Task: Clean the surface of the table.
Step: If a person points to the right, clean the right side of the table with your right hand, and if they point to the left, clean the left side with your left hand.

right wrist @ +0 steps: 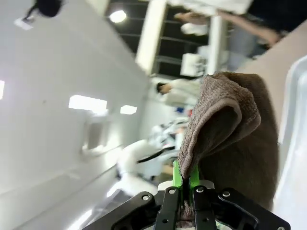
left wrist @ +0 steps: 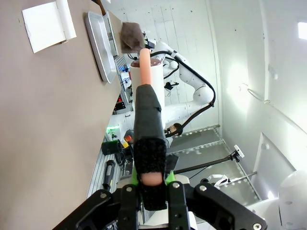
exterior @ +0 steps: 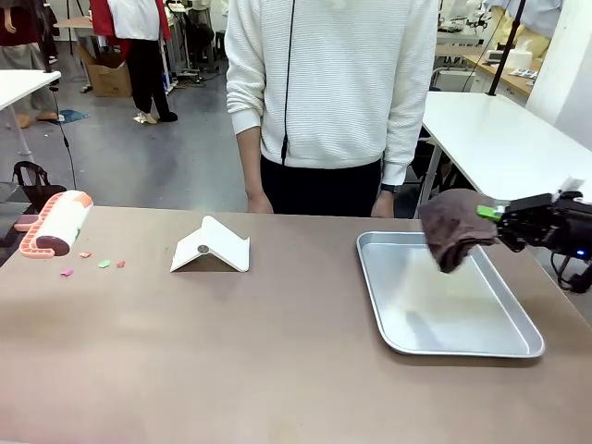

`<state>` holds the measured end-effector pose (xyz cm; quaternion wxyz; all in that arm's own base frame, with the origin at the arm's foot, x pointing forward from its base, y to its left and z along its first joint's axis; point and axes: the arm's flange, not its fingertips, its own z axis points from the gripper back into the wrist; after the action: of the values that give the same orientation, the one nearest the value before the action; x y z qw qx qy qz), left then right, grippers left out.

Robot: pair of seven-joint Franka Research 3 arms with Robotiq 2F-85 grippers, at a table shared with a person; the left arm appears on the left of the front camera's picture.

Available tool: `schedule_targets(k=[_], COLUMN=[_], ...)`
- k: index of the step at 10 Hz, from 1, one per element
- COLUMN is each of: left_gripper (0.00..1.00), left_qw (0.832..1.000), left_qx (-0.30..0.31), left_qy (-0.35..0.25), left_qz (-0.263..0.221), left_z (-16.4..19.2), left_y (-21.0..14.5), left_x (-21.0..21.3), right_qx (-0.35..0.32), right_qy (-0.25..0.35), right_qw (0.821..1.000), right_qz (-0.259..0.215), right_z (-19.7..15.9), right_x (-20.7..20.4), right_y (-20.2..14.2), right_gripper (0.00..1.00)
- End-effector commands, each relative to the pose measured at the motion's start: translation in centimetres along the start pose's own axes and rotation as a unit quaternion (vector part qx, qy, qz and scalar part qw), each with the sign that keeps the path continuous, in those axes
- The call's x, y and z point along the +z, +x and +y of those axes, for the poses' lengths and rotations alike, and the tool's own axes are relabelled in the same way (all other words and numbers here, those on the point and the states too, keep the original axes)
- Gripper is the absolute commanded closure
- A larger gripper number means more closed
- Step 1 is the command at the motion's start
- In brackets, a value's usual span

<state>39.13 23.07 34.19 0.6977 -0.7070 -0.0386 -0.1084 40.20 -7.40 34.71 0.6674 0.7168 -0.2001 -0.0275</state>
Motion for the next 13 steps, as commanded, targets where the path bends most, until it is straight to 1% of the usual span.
schedule_targets(k=[1, 2, 3, 4, 5, 6, 7, 8, 13], left_gripper=[0.93, 0.93, 0.93, 0.93, 0.93, 0.93, 0.93, 0.93, 0.93], left_qw=[1.0, 1.0, 1.0, 1.0, 1.0, 1.0, 1.0, 1.0, 1.0], left_qx=[-0.003, -0.003, -0.003, -0.003, -0.003, -0.003, -0.003, -0.003, -0.003], left_qy=[-0.003, -0.003, -0.003, -0.003, -0.003, -0.003, -0.003, -0.003, -0.003], left_qz=[-0.001, -0.001, -0.001, -0.001, -0.001, -0.001, -0.001, -0.001, -0.001], left_z=[-0.6, -0.6, -0.6, -0.6, -0.6, -0.6, -0.6, -0.6, -0.6], left_y=[-0.4, -0.4, -0.4, -0.4, -0.4, -0.4, -0.4, -0.4, -0.4], left_x=[0.1, 0.1, 0.1, 0.1, 0.1, 0.1, 0.1, 0.1, 0.1], right_qx=[0.005, 0.01, 0.02, 0.021, 0.02, 0.027, 0.03, 0.009, 0.009], right_qy=[0.056, 0.063, 0.077, 0.072, 0.07, 0.076, 0.082, 0.065, 0.065], right_qw=[0.997, 0.997, 0.996, 0.997, 0.997, 0.997, 0.996, 0.998, 0.998], right_qz=[0.052, 0.053, 0.041, 0.006, -0.01, -0.017, -0.035, -0.019, -0.019], right_z=[1.0, 2.1, 2.7, 2.5, 1.9, 1.1, 0.4, 2.4, 2.4], right_x=[3.9, 6.1, 8.6, 11.1, 12.3, 13.0, 13.2, 12.9, 12.9], right_y=[-1.2, -1.7, -2.2, -2.6, -3.1, -3.5, -3.7, -3.6, -3.6], right_gripper=[0.94, 0.94, 0.94, 0.94, 0.94, 0.94, 0.94, 0.94, 0.94])
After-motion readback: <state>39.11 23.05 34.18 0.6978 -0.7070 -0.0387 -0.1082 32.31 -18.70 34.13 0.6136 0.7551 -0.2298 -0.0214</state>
